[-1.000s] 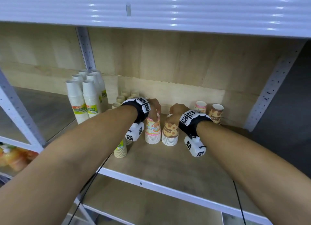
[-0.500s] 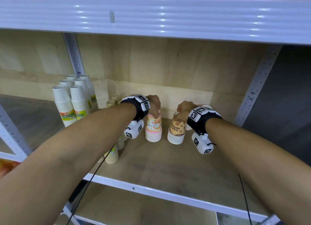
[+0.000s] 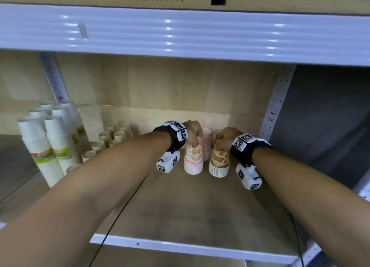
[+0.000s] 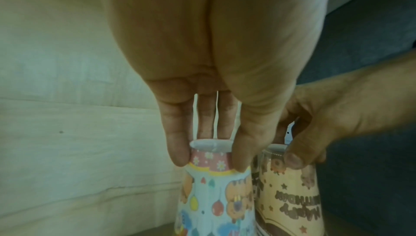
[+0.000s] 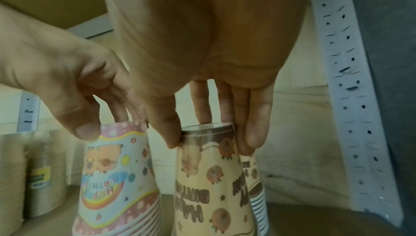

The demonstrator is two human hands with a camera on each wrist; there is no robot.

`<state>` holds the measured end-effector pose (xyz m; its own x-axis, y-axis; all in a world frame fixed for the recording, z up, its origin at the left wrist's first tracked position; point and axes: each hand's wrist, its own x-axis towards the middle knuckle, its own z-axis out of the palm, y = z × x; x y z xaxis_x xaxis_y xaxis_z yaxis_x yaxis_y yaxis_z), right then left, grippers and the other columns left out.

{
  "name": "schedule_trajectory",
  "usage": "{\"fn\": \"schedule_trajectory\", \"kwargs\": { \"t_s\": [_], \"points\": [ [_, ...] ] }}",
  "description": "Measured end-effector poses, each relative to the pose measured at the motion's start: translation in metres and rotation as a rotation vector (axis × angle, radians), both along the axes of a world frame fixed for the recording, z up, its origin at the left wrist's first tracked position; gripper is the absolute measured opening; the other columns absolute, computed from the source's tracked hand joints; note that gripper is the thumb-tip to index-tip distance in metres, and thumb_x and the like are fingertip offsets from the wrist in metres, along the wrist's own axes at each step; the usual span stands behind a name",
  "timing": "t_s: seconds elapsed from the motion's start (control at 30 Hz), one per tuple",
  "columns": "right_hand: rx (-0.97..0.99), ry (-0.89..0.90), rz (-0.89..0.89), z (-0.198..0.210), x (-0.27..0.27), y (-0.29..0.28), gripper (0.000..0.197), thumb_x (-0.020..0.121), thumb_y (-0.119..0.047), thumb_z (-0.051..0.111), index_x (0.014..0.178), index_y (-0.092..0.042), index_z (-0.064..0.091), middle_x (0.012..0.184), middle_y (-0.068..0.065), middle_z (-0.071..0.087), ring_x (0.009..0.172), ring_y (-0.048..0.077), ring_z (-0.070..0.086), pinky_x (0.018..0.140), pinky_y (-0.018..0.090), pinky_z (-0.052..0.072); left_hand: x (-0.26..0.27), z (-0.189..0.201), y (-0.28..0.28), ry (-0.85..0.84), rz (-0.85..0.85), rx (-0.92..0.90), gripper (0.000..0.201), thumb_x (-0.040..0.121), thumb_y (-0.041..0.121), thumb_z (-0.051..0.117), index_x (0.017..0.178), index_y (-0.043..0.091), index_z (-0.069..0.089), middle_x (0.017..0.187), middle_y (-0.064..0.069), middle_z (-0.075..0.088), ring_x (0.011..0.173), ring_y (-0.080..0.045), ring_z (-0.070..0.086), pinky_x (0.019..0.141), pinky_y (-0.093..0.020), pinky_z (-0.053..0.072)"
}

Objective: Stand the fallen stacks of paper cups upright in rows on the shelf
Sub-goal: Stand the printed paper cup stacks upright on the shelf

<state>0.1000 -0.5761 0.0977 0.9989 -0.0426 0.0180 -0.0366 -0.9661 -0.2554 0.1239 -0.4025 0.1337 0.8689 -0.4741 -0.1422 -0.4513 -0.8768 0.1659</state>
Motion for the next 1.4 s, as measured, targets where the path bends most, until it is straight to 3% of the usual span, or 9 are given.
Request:
{"fn": "schedule_trajectory", "kwargs": {
  "t_s": [0.1, 0.33, 0.5, 0.7, 0.77, 0.87, 1.0, 1.3, 1.4],
  "points": [
    [-0.004, 0.038, 0.025, 0.003, 0.000, -0.012, 0.024, 0.072, -0.031, 0.065, 0.090, -0.018, 0.076, 0.092, 0.002, 0.071, 0.081, 0.021, 0.068, 0.066, 0.021, 0.049, 0.005, -0.003, -0.014, 0.003, -0.030, 0.011, 0.059, 0.082, 0.012, 0.073, 0.138, 0.015, 0.055, 0.136, -0.007, 0.055, 0.118, -0.025, 0.057, 0.081, -0.024, 0.045],
    [0.075, 0.073, 0.056, -0.001, 0.009, -0.028, 0.023, 0.074, -0.023, 0.066, 0.095, -0.022, 0.074, 0.095, -0.003, 0.068, 0.086, 0.019, 0.066, 0.071, 0.024, 0.053, 0.014, -0.009, -0.031, 0.017, -0.075, 0.015, 0.051, 0.081, 0.005, 0.071, 0.130, 0.014, 0.062, 0.126, -0.009, 0.061, 0.104, -0.024, 0.059, 0.076, -0.027, 0.047],
    [0.084, 0.087, 0.095, -0.009, 0.017, -0.032, 0.022, 0.070, -0.027, 0.063, 0.090, -0.025, 0.072, 0.090, -0.006, 0.068, 0.080, 0.015, 0.065, 0.065, 0.021, 0.052, 0.022, -0.019, -0.036, 0.020, -0.081, 0.025, 0.046, 0.079, 0.007, 0.072, 0.124, 0.012, 0.065, 0.120, -0.012, 0.064, 0.090, -0.021, 0.054, 0.072, -0.028, 0.047],
    [0.124, 0.119, 0.140, -0.010, 0.022, -0.034, 0.026, 0.061, -0.034, 0.065, 0.086, -0.027, 0.070, 0.084, -0.007, 0.069, 0.078, 0.016, 0.066, 0.074, 0.035, 0.060, 0.025, -0.025, -0.043, 0.028, -0.082, 0.038, 0.049, 0.078, 0.012, 0.074, 0.126, 0.013, 0.064, 0.121, -0.009, 0.063, 0.104, -0.026, 0.061, 0.073, -0.028, 0.047],
    [0.130, 0.123, 0.160, -0.012, 0.024, -0.036, 0.025, 0.062, -0.033, 0.064, 0.086, -0.027, 0.069, 0.086, -0.005, 0.068, 0.079, 0.017, 0.066, 0.075, 0.037, 0.059, 0.026, -0.026, -0.046, 0.031, -0.091, 0.036, 0.048, 0.079, 0.012, 0.073, 0.126, 0.013, 0.064, 0.121, -0.009, 0.063, 0.101, -0.025, 0.060, 0.072, -0.028, 0.046],
    [0.152, 0.119, 0.174, -0.011, 0.022, -0.036, 0.021, 0.066, -0.030, 0.063, 0.085, -0.027, 0.069, 0.089, -0.005, 0.067, 0.082, 0.017, 0.065, 0.077, 0.036, 0.058, 0.027, -0.026, -0.047, 0.030, -0.097, 0.036, 0.045, 0.080, 0.011, 0.073, 0.124, 0.011, 0.064, 0.119, -0.009, 0.064, 0.092, -0.020, 0.055, 0.071, -0.026, 0.044],
    [0.175, 0.109, 0.148, -0.010, 0.020, -0.036, 0.017, 0.073, -0.020, 0.066, 0.089, -0.023, 0.071, 0.088, -0.005, 0.067, 0.082, 0.015, 0.065, 0.071, 0.026, 0.053, 0.028, -0.027, -0.045, 0.042, -0.081, 0.030, 0.044, 0.079, 0.011, 0.073, 0.123, 0.011, 0.065, 0.119, -0.010, 0.064, 0.092, -0.021, 0.056, 0.071, -0.027, 0.045],
    [0.183, 0.091, 0.133, -0.009, 0.012, -0.035, 0.021, 0.077, -0.022, 0.065, 0.098, -0.026, 0.069, 0.087, -0.012, 0.060, 0.081, 0.013, 0.060, 0.063, 0.020, 0.044, 0.026, -0.030, -0.045, 0.035, -0.059, 0.001, 0.048, 0.081, 0.012, 0.071, 0.128, 0.012, 0.061, 0.126, -0.011, 0.059, 0.110, -0.029, 0.059, 0.078, -0.030, 0.049],
    [0.166, 0.090, 0.130, -0.005, 0.008, -0.032, 0.020, 0.072, -0.023, 0.067, 0.092, -0.025, 0.069, 0.091, -0.005, 0.064, 0.085, 0.018, 0.063, 0.073, 0.030, 0.054, 0.025, -0.026, -0.040, 0.031, -0.050, -0.019, 0.056, 0.081, 0.013, 0.072, 0.134, 0.016, 0.057, 0.132, -0.008, 0.056, 0.114, -0.028, 0.057, 0.081, -0.030, 0.049]
  ]
}}
